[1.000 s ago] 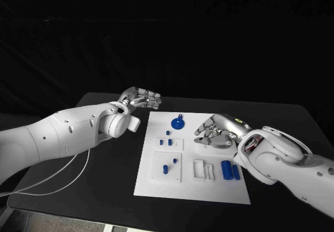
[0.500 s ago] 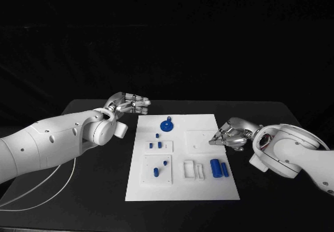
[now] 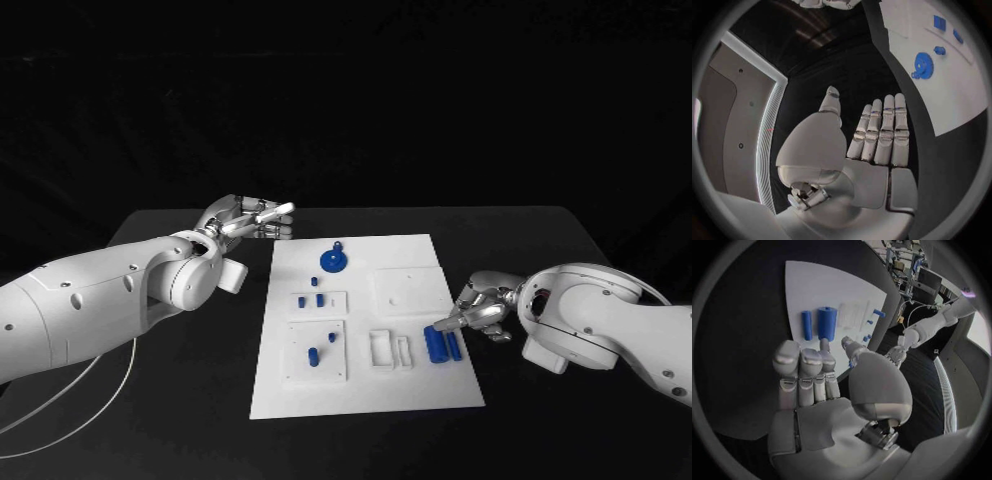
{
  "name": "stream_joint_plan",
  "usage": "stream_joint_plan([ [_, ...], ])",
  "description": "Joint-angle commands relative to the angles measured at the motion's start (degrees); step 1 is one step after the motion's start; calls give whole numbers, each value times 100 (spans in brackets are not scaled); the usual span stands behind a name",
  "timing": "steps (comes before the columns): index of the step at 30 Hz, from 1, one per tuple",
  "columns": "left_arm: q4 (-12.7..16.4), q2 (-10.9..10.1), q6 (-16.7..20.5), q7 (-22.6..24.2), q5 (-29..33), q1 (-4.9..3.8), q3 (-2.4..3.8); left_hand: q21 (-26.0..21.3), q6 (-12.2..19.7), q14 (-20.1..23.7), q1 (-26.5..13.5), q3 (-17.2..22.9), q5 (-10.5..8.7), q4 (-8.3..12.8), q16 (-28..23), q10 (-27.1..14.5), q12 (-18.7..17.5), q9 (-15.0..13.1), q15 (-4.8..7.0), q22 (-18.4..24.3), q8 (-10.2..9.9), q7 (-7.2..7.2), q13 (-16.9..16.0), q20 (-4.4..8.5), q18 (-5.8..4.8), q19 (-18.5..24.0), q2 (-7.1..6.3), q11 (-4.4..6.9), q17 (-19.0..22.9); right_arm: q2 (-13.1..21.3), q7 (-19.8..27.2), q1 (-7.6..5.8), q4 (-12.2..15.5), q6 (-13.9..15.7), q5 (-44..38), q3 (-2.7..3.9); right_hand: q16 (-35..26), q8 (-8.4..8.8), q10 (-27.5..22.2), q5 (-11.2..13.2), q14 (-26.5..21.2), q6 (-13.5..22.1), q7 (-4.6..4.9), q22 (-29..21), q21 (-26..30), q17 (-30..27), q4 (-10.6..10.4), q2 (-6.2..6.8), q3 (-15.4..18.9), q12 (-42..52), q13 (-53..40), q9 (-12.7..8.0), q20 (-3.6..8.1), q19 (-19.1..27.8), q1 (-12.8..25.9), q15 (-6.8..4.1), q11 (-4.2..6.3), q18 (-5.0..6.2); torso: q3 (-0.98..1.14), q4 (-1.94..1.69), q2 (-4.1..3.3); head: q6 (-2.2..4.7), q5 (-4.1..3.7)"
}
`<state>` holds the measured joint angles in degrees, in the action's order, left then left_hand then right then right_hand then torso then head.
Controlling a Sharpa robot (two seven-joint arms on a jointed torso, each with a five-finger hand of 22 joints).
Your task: Assemble the parts on the task board
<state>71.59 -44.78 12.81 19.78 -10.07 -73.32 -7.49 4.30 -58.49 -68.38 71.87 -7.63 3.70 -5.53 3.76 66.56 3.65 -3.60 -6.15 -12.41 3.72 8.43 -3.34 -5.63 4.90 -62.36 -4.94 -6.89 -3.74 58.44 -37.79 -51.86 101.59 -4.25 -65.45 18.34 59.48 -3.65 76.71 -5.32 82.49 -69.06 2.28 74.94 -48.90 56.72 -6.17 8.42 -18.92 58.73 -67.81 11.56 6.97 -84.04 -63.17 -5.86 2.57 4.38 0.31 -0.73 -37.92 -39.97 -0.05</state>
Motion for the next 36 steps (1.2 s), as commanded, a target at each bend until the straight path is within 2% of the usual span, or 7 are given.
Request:
stream_joint_plan([
  [1, 45, -5, -132, 154, 21, 6, 0, 15, -22, -9, -38, 0, -12, -37, -14, 44, -5, -1, -20, 36, 6, -24, -3, 17, -111, -33, 17, 3, -2, -7, -322, 24, 40, -286, 40, 0, 26, 0, 51, 29, 34, -47, 2, 324, 8, 32, -45, -7, 2, 12, -57, 30, 21, -297, 77, -6, -1, -63, -10, 4, -2, -20, 7],
  [9, 85, -27, -120, 165, 25, 8, -6, 17, -5, 66, -30, 3, 23, -6, -13, 26, -6, 0, -42, 99, 1, -16, -3, -2, -104, -15, 20, -7, -1, -31, -357, 51, 58, -326, -146, -2, 29, 0, 81, 117, 42, -65, -2, 372, 20, 71, -123, 34, 4, 7, -133, 58, 24, -308, 133, -9, 0, -72, -16, -7, 1, -50, 17],
  [14, 88, -37, -121, 160, 37, 8, -9, 20, 7, 73, -30, 6, 28, -4, -13, 17, -6, 1, -45, 116, 0, -12, -2, -6, -102, -14, 13, -10, -1, -75, -365, 57, 39, -342, -266, -33, 21, 1, 79, 217, 44, -25, 19, 420, 48, 96, -245, 151, 32, 38, -240, 66, 18, -314, 171, 1, -17, -70, -16, 0, -4, -64, 29],
  [18, 97, -36, -121, 147, 41, 8, -11, 17, 18, 82, -35, 8, 26, -10, -13, 5, -6, 0, -49, 135, 2, -9, -3, -10, -104, -2, 2, -14, -2, -146, -374, 59, -3, -336, -589, -92, 22, 9, 59, 243, 45, 79, 50, 438, 69, 115, -332, 263, 84, 69, -314, 35, 13, -315, 218, 10, -37, -63, -18, -3, -3, -81, 55],
  [23, 115, -37, -114, 139, 42, 8, -14, 15, 30, 109, -16, 38, 28, -65, -14, -19, -6, 0, -56, 199, 3, -3, -3, -14, -154, 94, -43, -22, -2, -259, -388, 59, -63, -260, -952, -184, 21, 2, 46, 254, 42, 192, 74, 453, 64, 134, -457, 406, 72, 63, -341, -7, 16, -317, 334, 14, -51, -57, -15, -4, -5, -91, 92],
  [28, 124, -38, -107, 125, 43, 8, -16, 21, 36, 116, -8, 40, 30, -68, -13, -29, -5, 0, -59, 216, 3, -1, -3, -16, -151, 95, -46, -25, -2, -374, -393, 59, -71, -234, -1177, -282, 2, -1, 46, 254, 45, 207, 81, 481, 91, 166, -522, 430, 87, 34, -377, -59, 9, -321, 304, 20, -56, -55, -13, -2, -8, -103, 137],
  [36, 117, -22, -115, 94, 43, 8, -18, 19, 74, 122, 7, 49, 27, -72, -12, -46, -4, 1, -62, 241, -1, 11, -3, -21, -157, 115, -56, -32, -3, -581, -391, 57, -96, -152, -1371, -407, -17, 0, 40, 254, 47, 220, 88, 498, 111, 181, -483, 456, 47, 4, -392, -85, 7, -322, 287, 21, -59, -57, -19, 0, -8, -113, 119],
])
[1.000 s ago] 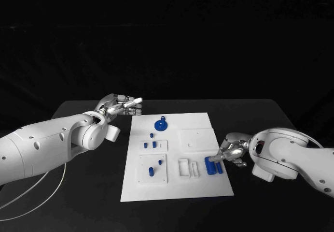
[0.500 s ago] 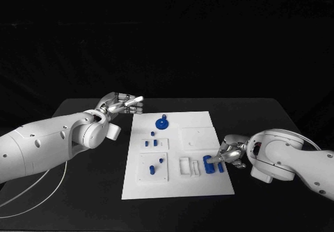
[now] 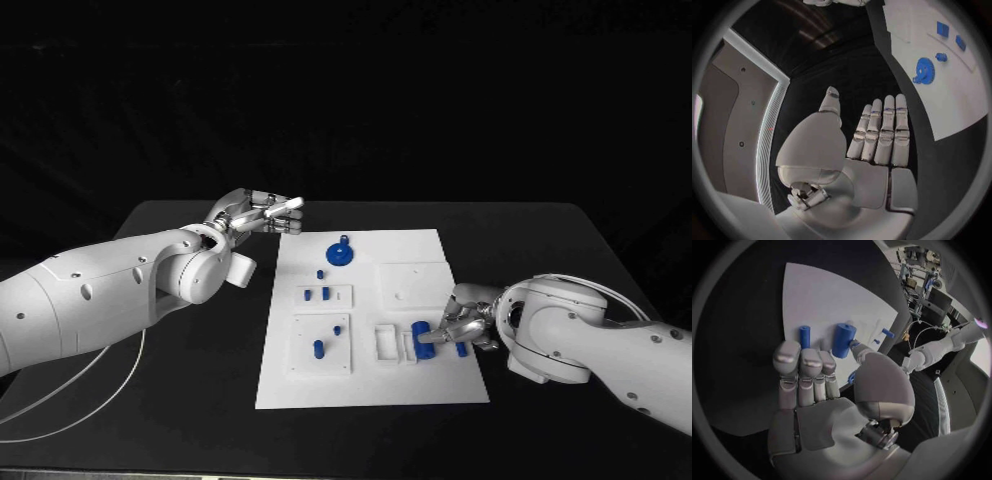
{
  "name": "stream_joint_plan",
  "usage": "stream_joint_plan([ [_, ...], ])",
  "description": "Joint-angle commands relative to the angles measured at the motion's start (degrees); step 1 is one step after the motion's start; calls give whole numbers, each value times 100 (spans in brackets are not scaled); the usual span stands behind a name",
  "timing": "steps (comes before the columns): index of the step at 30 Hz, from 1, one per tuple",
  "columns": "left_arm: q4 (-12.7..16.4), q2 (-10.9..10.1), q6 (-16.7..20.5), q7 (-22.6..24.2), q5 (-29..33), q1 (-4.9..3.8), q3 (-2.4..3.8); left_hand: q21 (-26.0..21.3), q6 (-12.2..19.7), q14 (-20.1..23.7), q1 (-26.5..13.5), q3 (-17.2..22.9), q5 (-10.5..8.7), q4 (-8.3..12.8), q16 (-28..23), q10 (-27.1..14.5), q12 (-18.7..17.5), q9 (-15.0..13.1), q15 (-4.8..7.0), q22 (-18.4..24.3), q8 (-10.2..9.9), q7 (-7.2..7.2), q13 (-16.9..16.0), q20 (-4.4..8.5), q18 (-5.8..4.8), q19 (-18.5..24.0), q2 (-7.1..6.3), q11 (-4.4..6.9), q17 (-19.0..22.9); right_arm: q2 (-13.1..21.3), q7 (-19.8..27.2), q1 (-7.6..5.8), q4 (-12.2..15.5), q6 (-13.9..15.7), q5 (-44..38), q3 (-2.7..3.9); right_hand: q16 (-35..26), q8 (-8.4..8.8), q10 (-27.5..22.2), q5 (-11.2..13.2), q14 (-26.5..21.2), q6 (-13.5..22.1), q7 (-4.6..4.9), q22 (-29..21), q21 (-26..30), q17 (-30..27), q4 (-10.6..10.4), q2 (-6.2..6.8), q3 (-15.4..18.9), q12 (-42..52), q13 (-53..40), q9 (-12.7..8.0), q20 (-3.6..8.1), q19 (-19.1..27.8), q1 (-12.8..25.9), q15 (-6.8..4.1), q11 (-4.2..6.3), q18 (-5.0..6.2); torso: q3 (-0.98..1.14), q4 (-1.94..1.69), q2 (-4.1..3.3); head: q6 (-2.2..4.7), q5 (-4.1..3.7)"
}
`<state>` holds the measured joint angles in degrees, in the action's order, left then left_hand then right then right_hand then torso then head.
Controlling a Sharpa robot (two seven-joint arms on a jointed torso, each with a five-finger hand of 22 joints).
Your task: Assemble the parts on the task board
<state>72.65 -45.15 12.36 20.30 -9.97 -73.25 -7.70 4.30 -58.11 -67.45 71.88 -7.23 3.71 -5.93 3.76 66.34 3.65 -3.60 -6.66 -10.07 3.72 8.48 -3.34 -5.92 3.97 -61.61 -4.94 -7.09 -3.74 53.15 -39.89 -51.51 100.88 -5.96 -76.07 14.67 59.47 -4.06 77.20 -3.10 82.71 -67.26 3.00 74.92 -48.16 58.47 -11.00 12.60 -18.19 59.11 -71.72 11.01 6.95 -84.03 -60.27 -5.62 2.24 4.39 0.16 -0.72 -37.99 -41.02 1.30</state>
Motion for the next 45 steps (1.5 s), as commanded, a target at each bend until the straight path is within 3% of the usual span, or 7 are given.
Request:
stream_joint_plan([
  [1, 9, 18, -73, 38, 33, 1, 2, 19, 36, 29, 7, 10, 27, -33, -12, -24, -4, 1, -11, 7, -1, 6, -3, 8, -64, 40, -57, -11, -3, -78, -181, 22, -37, 25, -328, -58, -16, 40, -9, 32, 25, 40, 16, 500, 38, 6, 1, 37, -26, -34, 0, -30, 9, -323, -3, -2, -27, -57, -3, -1, -2, -7, -19],
  [12, -12, 33, -62, -11, 33, 1, -1, 32, 62, 5, 24, 22, 31, -17, -9, -34, -4, 0, -5, 32, 2, 12, -2, 13, -69, 38, -36, -15, -6, -274, -186, 21, -158, -110, -405, -276, -39, 38, -11, 26, 31, 29, 19, 522, 59, 27, 251, 0, -145, -79, -3, -50, 0, -323, -193, 3, -28, -62, 1, 1, -7, -39, -16],
  [16, -20, 35, -56, -33, 33, 1, -1, 36, 65, 7, 31, 27, 38, -3, -11, -35, -4, 1, -6, 36, 1, 13, -3, 14, -69, 35, -27, -14, -5, -312, -187, 20, -192, -148, -415, -336, -55, 41, -29, -52, 30, 16, 37, 533, 84, 24, 856, -63, -239, -107, 18, -39, -22, -317, -477, 16, -40, -58, 2, 5, -5, -48, -12],
  [20, -25, 36, -56, -53, 33, 1, -2, 40, 84, 4, 31, 26, 51, 25, -10, -40, -5, 1, -5, 47, -1, 18, -2, 15, -70, 35, -18, -16, -5, -353, -189, 20, -231, -143, -438, -371, -60, 44, -54, -352, 27, 31, 44, 539, 108, 39, 1221, -207, -13, -116, 28, -64, -28, -317, -715, 22, -45, -58, 2, 3, -6, -54, -12],
  [29, -34, 41, -75, -89, 32, 1, -2, 45, 85, 4, 33, 30, 57, 56, -11, -41, -4, 0, -5, 57, 2, 18, -3, 16, -69, 32, 3, -15, -5, -388, -195, 19, -318, -58, -544, -401, -79, 43, -89, -1109, 25, -19, 55, 548, 125, 59, 1773, -431, -160, -135, 48, -144, -24, -318, -951, 15, -31, -62, -6, 3, -5, -64, -12],
  [37, -45, 32, -86, -111, 26, 1, -2, 52, 86, 3, 25, 19, 71, 123, -10, -41, -4, 0, -5, 81, 2, 17, -3, 15, -70, 33, 34, -15, -5, -322, -199, 14, -312, 506, -224, -404, -107, 47, -115, -1747, 24, -94, 83, 556, 114, 64, 2498, -605, -790, -147, 69, -186, -7, -316, -793, 6, -21, -56, -4, 4, -4, -66, 7],
  [45, -55, 23, -102, -134, 18, 1, -3, 57, 83, 0, 25, 19, 78, 140, -9, -38, -3, 0, -4, 89, 2, 17, -3, 15, -69, 31, 43, -15, -6, -215, -190, -71, -224, 866, 251, -355, -105, 42, -100, -1856, 26, -148, 74, 559, 81, 75, 2619, -650, -846, -129, 71, -176, -7, -315, -682, 0, -12, -52, -6, 8, -8, -60, 26],
])
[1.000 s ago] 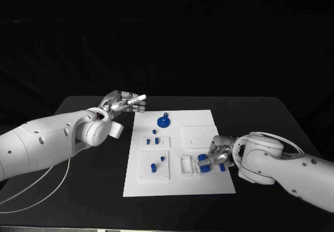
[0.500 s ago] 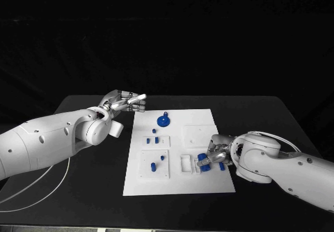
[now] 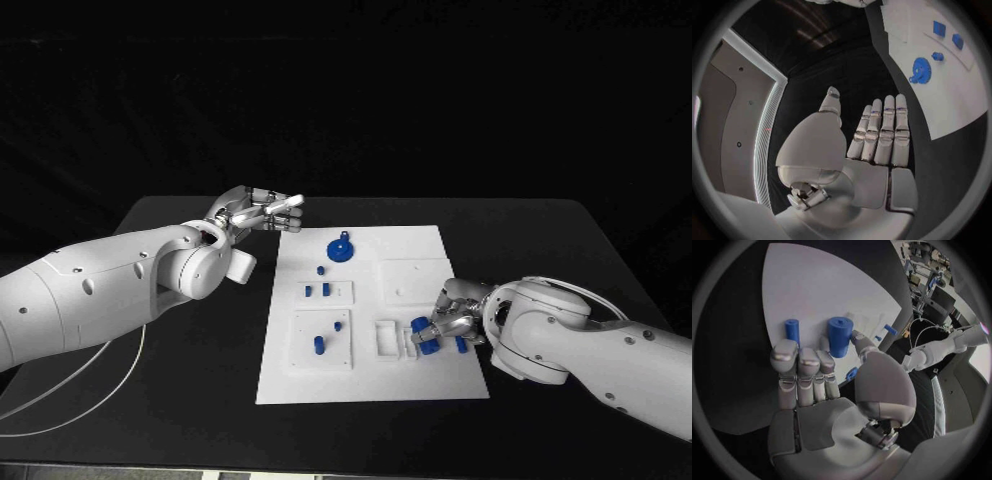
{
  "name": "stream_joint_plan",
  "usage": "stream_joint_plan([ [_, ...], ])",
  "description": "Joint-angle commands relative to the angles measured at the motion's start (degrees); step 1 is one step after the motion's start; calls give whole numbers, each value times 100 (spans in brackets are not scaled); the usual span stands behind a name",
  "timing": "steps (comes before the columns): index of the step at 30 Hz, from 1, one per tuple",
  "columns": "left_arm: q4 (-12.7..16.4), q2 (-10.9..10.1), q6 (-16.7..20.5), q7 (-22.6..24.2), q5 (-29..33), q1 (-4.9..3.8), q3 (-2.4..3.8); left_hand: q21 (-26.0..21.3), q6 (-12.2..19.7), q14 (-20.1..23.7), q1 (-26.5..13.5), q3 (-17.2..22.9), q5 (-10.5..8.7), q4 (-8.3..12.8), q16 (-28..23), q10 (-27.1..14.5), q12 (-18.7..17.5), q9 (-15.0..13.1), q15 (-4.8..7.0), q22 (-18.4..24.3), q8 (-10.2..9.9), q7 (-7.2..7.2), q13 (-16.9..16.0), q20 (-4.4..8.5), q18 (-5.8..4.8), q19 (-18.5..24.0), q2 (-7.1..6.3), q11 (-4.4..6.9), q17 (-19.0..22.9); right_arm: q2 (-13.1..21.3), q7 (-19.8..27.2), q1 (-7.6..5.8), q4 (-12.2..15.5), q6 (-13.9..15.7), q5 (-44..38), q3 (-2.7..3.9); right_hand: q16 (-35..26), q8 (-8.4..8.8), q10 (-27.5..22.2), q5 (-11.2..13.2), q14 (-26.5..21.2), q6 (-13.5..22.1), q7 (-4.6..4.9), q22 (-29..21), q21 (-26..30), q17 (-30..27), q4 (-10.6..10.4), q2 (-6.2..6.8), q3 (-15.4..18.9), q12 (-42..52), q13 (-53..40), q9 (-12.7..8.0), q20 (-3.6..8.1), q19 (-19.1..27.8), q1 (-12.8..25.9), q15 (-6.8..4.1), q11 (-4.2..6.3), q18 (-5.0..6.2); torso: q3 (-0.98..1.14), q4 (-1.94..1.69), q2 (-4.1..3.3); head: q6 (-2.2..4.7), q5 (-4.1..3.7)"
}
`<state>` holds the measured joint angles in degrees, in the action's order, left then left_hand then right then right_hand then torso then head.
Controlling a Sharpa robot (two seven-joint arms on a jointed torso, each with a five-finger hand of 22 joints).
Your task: Assemble the parts on the task board
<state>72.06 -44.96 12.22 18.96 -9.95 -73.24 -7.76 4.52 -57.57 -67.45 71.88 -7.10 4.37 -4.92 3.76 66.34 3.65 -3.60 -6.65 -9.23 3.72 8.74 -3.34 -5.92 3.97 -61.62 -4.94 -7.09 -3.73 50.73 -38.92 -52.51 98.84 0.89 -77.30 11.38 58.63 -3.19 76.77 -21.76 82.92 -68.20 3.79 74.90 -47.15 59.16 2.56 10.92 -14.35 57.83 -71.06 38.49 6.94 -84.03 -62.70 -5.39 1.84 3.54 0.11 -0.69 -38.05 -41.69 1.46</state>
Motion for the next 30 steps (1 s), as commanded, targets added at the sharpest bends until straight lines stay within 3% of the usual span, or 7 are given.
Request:
stream_joint_plan([
  [1, 2, 5, -92, -1, 15, 0, 3, 36, 28, 1, 26, 6, 25, 46, -10, -39, -3, 0, -4, 7, 2, -9, -3, 17, -69, 30, 49, -16, -6, 38, -284, 15, -8, 246, 447, -16, -24, -49, -54, 162, 5, -85, -16, 558, -10, 3, 1252, -486, -1203, 0, 4, -2916, -7, -313, -441, -23, 33, 33, -1, 5, -3, 7, 11],
  [3, 0, 6, -98, -6, 12, 0, 3, 37, 27, 3, 31, 6, 35, 58, -11, -38, -3, 0, -4, 10, 2, -9, -3, 17, -69, 30, 57, -16, -5, 60, -277, -16, 21, 396, 598, 6, -32, -48, -60, 273, 5, -144, -29, 558, -11, -2, 1247, -504, -1169, -9, 11, -2903, -8, -310, -496, -23, 36, 31, -3, 5, -2, 5, 13],
  [8, 1, 6, -112, -16, 6, 0, 2, 37, 27, 3, 32, 6, 35, 59, -11, -38, -3, 0, -4, 10, 2, -9, -3, 17, -69, 30, 57, -16, -5, 115, -264, -86, 112, 654, 785, 53, -50, -40, -62, 212, 4, -218, -19, 563, -15, -16, 1326, -510, -1374, -20, 25, -2941, -11, -304, -610, -18, 36, 32, 0, -2, -1, 1, 24],
  [11, 1, 4, -119, -23, 2, 0, 1, 39, 29, 2, 30, -1, 43, 82, -10, -39, -4, 0, -4, 15, 2, -8, -3, 16, -69, 30, 65, -16, -6, 142, -260, -108, 149, 720, 823, 75, -48, -46, -52, 190, 5, -264, -26, 565, -35, -16, 1307, -480, -1438, -11, 31, -3051, -10, -302, -598, -20, 42, 35, -1, 0, -3, 3, 27],
  [16, 6, 3, -135, -36, -9, 0, 0, 39, 29, 2, 30, -1, 43, 82, -10, -39, -4, 0, -4, 15, 2, -8, -3, 16, -69, 30, 65, -16, -6, 161, -257, -124, 179, 757, 825, 90, -47, -44, -50, 181, 6, -287, -30, 563, -36, -15, 1293, -473, -1414, -7, 31, -3067, -11, -298, -585, -20, 42, 33, -4, 3, -2, 12, 43],
  [26, 16, -4, -141, -49, -21, 0, -1, 45, 33, 7, 28, -6, 49, 112, -11, -43, -3, 0, -6, 31, 2, -7, -3, 15, -69, 31, 68, -17, -5, 109, -239, -132, 282, 732, 883, 97, -30, -44, -38, 210, 15, -330, -68, 561, -43, -1, 1107, -448, -1077, 12, 27, -3120, -5, -305, -563, -26, 55, 21, -1, -1, -6, 0, 58],
  [30, 18, -3, -144, -52, -22, 0, -1, 45, 33, 7, 28, -6, 49, 112, -11, -43, -3, 0, -6, 31, 2, -7, -3, 15, -69, 31, 68, -17, -5, 54, -229, -138, 338, 654, 885, 96, -24, -44, -26, 261, 17, -345, -105, 560, -41, 3, 914, -430, -792, 26, 23, -3134, -5, -310, -552, -28, 65, 11, -5, 0, -5, -5, 56],
])
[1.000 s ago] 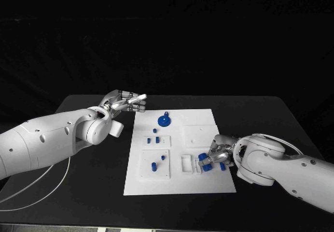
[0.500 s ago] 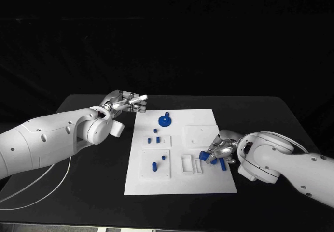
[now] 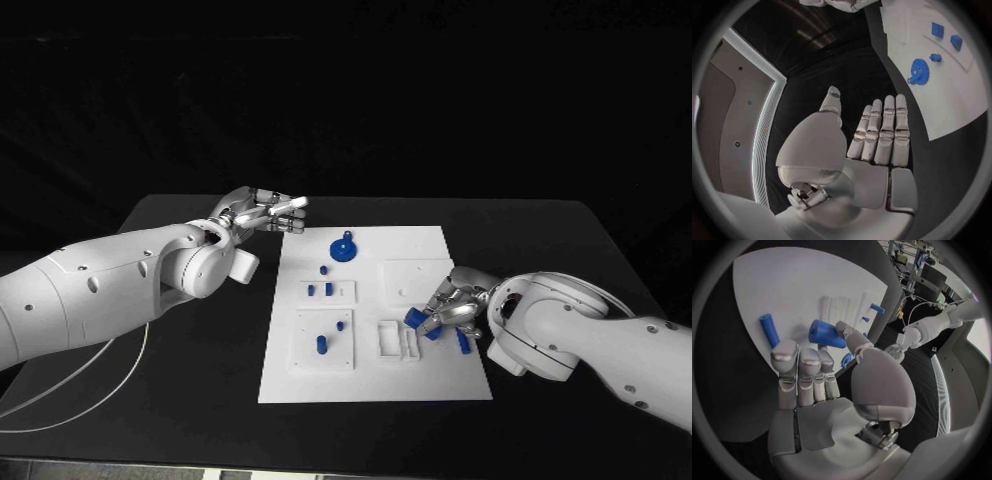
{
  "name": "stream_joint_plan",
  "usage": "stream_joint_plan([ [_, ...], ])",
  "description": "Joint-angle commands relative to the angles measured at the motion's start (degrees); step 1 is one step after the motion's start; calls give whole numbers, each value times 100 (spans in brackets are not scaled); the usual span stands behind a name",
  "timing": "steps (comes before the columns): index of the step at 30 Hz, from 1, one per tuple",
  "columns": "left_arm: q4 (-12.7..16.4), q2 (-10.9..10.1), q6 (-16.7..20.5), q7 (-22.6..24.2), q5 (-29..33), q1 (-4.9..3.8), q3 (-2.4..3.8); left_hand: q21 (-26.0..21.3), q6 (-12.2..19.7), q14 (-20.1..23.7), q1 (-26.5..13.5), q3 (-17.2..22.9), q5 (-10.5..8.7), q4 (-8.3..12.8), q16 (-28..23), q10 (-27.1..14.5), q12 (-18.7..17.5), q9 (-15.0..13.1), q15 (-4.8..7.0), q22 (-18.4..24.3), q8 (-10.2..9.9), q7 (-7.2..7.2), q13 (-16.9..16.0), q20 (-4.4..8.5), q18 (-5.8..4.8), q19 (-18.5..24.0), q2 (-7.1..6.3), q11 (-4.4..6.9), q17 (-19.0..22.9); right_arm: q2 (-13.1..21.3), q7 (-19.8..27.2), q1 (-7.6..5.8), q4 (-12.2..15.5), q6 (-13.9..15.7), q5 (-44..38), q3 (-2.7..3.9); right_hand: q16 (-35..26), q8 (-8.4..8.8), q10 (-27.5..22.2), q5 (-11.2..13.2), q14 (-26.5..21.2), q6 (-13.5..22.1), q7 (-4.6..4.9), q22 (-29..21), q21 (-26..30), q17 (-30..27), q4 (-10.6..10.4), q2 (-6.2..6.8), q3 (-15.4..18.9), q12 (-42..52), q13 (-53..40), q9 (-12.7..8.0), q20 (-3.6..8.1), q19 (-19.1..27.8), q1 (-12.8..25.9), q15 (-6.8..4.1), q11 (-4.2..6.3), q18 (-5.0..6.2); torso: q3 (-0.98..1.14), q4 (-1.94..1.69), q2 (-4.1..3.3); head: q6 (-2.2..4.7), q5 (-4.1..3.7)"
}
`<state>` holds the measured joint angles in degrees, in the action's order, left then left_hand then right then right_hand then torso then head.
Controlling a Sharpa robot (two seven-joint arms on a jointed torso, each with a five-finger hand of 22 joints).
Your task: Assemble the parts on the task board
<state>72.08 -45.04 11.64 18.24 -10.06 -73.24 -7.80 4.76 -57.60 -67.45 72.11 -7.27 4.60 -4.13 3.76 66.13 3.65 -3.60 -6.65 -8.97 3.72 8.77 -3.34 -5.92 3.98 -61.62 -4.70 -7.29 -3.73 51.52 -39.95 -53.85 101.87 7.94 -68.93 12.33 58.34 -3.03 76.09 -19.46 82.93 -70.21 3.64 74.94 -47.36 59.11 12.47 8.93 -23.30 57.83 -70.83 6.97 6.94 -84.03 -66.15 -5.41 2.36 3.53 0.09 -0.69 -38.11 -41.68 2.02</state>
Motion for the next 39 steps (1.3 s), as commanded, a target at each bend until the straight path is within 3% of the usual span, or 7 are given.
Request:
stream_joint_plan([
  [1, 17, 5, -86, 19, -11, 0, 3, 21, 36, 7, 5, 11, 26, 34, -11, -22, -3, 0, -6, 5, 2, -10, -2, 15, -69, 31, 45, 4, -5, -45, -126, -8, 49, -94, 40, 0, 12, -59, 41, 39, 19, -147, -97, 554, -12, 14, -125, -220, 154, 24, 3, 14, -3, -309, -206, -25, 13, 10, -4, 1, 2, -10, -1],
  [6, 18, 9, -100, 23, -16, -1, 3, 23, 45, 15, -7, 18, 21, 3, -10, -31, -3, 0, -9, 19, 3, -7, -3, 11, -69, 36, 9, 1, -6, -153, -144, -23, 65, -345, -84, -32, 20, -59, 44, 96, 17, -129, -128, 554, -2, 25, -473, -169, 389, 5, 21, -26, 7, -313, -160, -36, 22, -1, -10, 1, 3, -13, -4],
  [14, 17, 16, -110, 21, -21, -1, 2, 23, 45, 15, -7, 18, 21, 3, -10, -31, -3, 0, -9, 19, 3, -7, -3, 11, -69, 36, 9, 1, -6, -319, -167, -46, 2, -517, -368, -116, 29, -60, 66, 230, 21, -134, -150, 558, -10, 51, -827, -98, 491, -17, 53, -56, 21, -321, -133, -48, 34, -13, -8, -4, 4, -21, 12],
  [24, 18, 11, -113, 7, -22, -1, 2, 23, 45, 15, -7, 19, 21, 1, -10, -31, -3, 0, -9, 21, 3, -7, -3, 11, -69, 36, 9, 0, -6, -493, -181, -87, -87, -730, -525, -232, 38, -62, 122, 743, 29, -193, -189, 561, -29, 67, -1458, -21, 522, -3, 71, -71, 29, -323, 170, -53, 46, -25, -1, 3, -3, -31, 29],
  [27, 19, 12, -118, 0, -24, -1, 2, 31, 53, 21, 11, 35, 24, -38, -12, -33, -3, 1, -10, 48, 1, -5, -3, 11, -68, 38, 0, 0, -5, -543, -179, -93, -103, -746, -543, -255, 42, -61, 163, 1087, 35, -230, -192, 569, -65, 67, -1792, 30, 393, 16, 69, -70, 16, -327, 433, -38, 45, -33, 0, -4, 2, -37, 31],
  [33, 19, 10, -124, -14, -29, -1, 1, 34, 57, 19, 7, 33, 22, -44, -11, -40, -4, 0, -11, 53, 1, -3, -2, 11, -68, 38, -4, -3, -5, -595, -174, -100, -99, -753, -547, -268, 69, -62, 187, 1289, 43, -262, -191, 574, -100, 80, -1950, 82, 346, 35, 59, -58, 2, -327, 574, -26, 43, -33, 1, 0, 0, -40, 45],
  [39, 19, 9, -136, -32, -34, -1, 1, 34, 58, 20, 3, 35, 23, -55, -11, -41, -4, 0, -11, 57, 2, -3, -2, 10, -68, 40, -8, -3, -5, -619, -173, -104, -103, -762, -543, -271, 80, -64, 208, 1634, 39, -290, -192, 575, -121, 78, -2242, 178, 351, 54, 45, -30, -3, -324, 699, -23, 40, -27, -3, 2, 0, -47, 52],
])
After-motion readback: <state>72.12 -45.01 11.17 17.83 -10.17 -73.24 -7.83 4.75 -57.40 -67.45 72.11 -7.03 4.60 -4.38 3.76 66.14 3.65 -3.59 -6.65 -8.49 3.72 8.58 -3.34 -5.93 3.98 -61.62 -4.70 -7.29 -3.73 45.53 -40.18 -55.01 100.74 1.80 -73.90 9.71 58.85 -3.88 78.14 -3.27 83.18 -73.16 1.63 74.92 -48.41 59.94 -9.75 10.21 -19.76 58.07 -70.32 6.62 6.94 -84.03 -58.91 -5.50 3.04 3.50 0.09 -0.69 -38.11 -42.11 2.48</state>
